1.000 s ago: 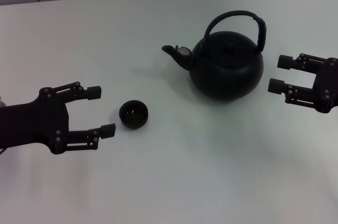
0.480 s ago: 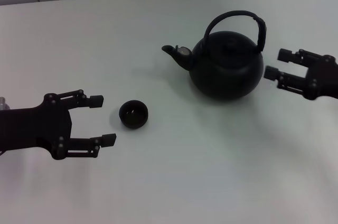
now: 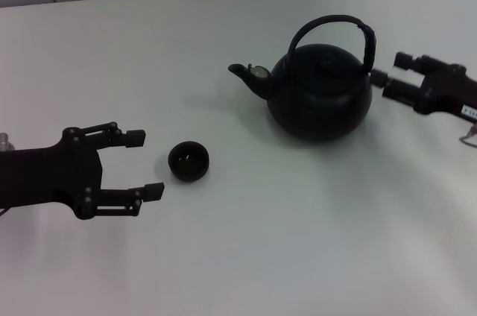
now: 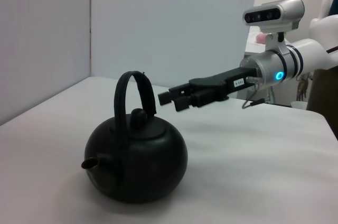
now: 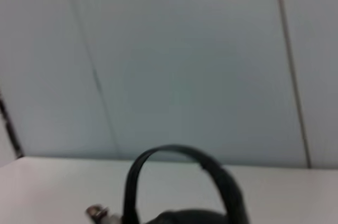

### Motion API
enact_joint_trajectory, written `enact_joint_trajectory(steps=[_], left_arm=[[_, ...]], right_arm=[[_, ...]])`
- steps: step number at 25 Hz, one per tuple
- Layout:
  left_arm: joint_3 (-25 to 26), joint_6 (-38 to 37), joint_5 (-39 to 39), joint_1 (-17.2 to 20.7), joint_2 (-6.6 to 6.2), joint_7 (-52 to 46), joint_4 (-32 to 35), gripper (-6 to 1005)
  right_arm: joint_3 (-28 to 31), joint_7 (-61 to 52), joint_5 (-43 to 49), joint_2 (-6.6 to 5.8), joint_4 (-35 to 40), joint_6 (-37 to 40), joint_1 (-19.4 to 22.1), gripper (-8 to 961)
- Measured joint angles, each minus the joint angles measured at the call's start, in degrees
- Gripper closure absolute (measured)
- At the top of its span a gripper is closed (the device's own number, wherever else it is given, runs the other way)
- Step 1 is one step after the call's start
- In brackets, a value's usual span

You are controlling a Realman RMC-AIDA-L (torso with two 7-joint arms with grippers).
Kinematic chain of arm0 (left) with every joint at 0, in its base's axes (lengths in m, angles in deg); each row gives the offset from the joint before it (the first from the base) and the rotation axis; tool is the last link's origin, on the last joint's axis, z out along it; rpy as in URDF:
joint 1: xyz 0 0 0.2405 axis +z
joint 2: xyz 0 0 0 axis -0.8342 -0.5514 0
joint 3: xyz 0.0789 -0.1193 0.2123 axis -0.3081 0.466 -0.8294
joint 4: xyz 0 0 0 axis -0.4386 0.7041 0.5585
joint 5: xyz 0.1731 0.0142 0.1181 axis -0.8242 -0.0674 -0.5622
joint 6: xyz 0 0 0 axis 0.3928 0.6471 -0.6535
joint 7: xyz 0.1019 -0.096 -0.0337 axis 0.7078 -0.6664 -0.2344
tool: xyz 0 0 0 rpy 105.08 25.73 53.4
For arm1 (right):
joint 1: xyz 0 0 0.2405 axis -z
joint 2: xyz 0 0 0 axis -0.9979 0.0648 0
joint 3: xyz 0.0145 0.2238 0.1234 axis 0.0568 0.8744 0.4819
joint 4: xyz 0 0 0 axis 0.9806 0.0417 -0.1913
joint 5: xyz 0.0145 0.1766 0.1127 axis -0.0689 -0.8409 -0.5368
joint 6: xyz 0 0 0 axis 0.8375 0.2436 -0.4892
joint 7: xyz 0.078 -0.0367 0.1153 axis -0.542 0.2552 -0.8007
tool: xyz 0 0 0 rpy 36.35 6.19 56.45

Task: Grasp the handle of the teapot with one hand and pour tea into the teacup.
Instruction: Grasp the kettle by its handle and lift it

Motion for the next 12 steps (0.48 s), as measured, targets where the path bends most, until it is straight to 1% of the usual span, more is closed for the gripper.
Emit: enact_joint_trajectory(steps=[1,3,4,8,10,12], left_arm=[[0.0,0.1,0.0,0.0,0.00,0.0,0.0,135],[0.0,0.4,0.0,0.0,-0.01,-0.1,0.0,135],[0.0,0.5,0.0,0.0,-0.02,-0.1,0.0,136],[0.2,0.7,0.0,-0.4,-0.04,-0.1,0.0,136],[0.2,0.8,0.0,-0.6,-0.04,-0.2,0.0,136],[0.2,1.3,0.0,-0.9,-0.04,-0.3,0.0,136]], right_arm=[[0.0,1.5,-2.1,-0.02,-1.2,-1.0,-0.4,256],[0.0,2.3,-2.8,-0.06,-1.8,-1.2,-0.6,255],[0.0,3.6,-3.4,-0.11,-2.8,-1.9,-1.4,255],[-0.3,4.2,-3.5,-0.08,-3.7,-4.0,-2.7,256],[-0.3,5.3,-3.5,-0.10,-5.6,-6.6,-4.5,256],[-0.2,5.8,-3.5,-0.11,-6.1,-7.2,-4.9,257]])
